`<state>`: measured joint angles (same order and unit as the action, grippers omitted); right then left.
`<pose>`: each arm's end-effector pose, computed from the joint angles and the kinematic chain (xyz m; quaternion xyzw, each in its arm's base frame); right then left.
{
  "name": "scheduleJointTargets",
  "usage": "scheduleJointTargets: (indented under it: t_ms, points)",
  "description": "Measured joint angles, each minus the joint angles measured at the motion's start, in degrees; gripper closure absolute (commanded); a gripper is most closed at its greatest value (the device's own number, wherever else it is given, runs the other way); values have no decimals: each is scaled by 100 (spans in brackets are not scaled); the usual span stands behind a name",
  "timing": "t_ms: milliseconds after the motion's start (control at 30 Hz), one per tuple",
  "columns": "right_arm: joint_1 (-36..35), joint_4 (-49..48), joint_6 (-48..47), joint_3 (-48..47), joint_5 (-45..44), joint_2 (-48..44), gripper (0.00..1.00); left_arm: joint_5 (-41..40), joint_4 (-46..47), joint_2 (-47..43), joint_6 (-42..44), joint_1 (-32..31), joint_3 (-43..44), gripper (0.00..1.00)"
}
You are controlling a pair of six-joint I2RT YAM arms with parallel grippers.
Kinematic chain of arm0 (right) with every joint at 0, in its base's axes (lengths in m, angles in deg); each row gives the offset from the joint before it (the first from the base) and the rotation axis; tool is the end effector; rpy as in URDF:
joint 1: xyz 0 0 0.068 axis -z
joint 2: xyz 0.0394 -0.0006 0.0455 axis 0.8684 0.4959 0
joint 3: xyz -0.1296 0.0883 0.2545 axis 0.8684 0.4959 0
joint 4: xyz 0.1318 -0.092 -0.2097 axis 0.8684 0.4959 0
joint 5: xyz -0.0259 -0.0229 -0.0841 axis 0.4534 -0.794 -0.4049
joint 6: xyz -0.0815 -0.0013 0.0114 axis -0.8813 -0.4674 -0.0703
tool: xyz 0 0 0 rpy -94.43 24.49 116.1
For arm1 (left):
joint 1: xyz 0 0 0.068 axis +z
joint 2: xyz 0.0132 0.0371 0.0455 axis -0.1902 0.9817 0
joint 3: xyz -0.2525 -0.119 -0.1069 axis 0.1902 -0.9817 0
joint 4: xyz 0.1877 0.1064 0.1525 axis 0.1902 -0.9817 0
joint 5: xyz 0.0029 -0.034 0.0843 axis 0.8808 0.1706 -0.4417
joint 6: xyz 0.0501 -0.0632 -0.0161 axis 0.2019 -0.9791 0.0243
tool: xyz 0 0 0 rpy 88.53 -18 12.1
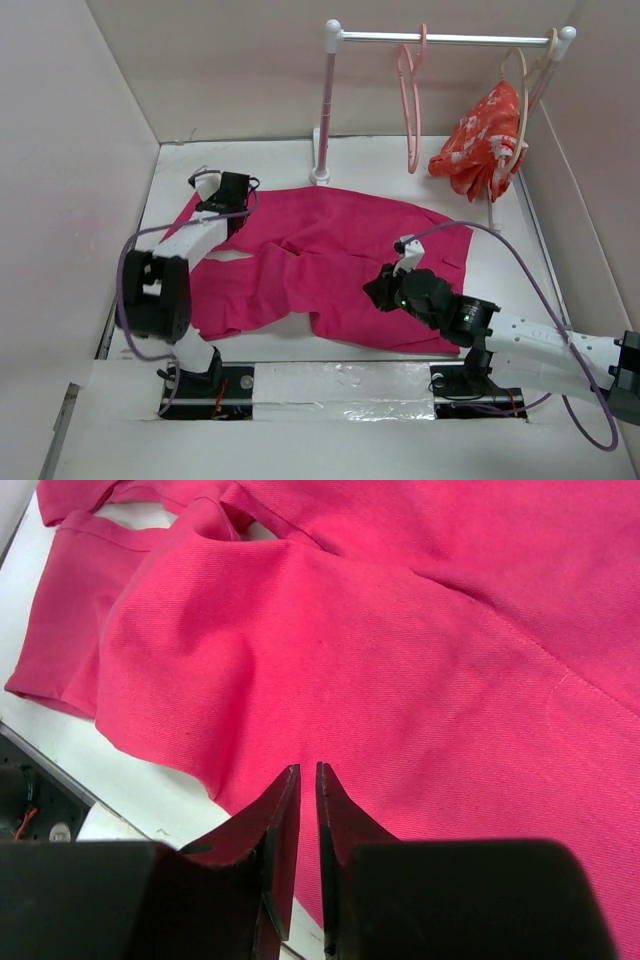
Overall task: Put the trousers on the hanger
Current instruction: Flatten out the trousers at the center of the board.
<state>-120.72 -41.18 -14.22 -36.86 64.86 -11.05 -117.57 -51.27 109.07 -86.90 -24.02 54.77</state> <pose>0.1275 0.1737 0.2443 -0.0931 0.8291 0.2873 0.4705 0.3512 -0.0457 0.2360 -0.3252 0.8278 0.0182 0.4567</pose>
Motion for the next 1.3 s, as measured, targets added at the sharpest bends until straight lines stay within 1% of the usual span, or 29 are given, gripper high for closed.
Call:
scheduleJointTargets:
  t_ms: [100, 200, 267, 433, 667, 733, 833, 867, 933, 967, 1000, 1167, 1300]
  points:
    - [11, -37, 0, 52, 20, -13, 84, -90, -2, 890, 90, 31, 448, 65]
    - [11, -46, 0, 175, 20, -118, 83, -85, -138, 1423, 166, 111, 474, 65]
    - [13, -48, 0, 269, 17, -214, 82, -98, -245, 1574, 181, 205, 474, 64]
    - [15, -164, 2, 442, 17, -306, 81, -166, -345, 1600, 280, 299, 616, 62]
    - [15, -170, 17, 457, 24, -321, 81, -310, -555, 2153, 437, 304, 1255, 56]
    - [15, -170, 17, 459, 42, -348, 81, -313, -581, 2218, 498, 302, 1360, 55]
    - [15, -181, 17, 461, 90, -350, 81, -319, -632, 2291, 579, 308, 1462, 63]
    - [15, -181, 20, 461, 105, -345, 81, -326, -647, 2317, 605, 308, 1502, 75]
    - [15, -184, 22, 463, 118, -337, 81, -319, -651, 2347, 660, 317, 1550, 89]
    - [15, -188, 24, 463, 120, -332, 81, -317, -662, 2354, 673, 328, 1550, 98]
    - [15, -192, 28, 463, 120, -321, 81, -313, -688, 2354, 695, 348, 1550, 100]
    - [15, -269, 46, 496, 118, -208, 80, -330, -800, 2354, 804, 494, 1622, 100]
    - [48, -278, 79, 560, 111, -118, 81, -529, -949, 2345, 977, 643, 1967, 100]
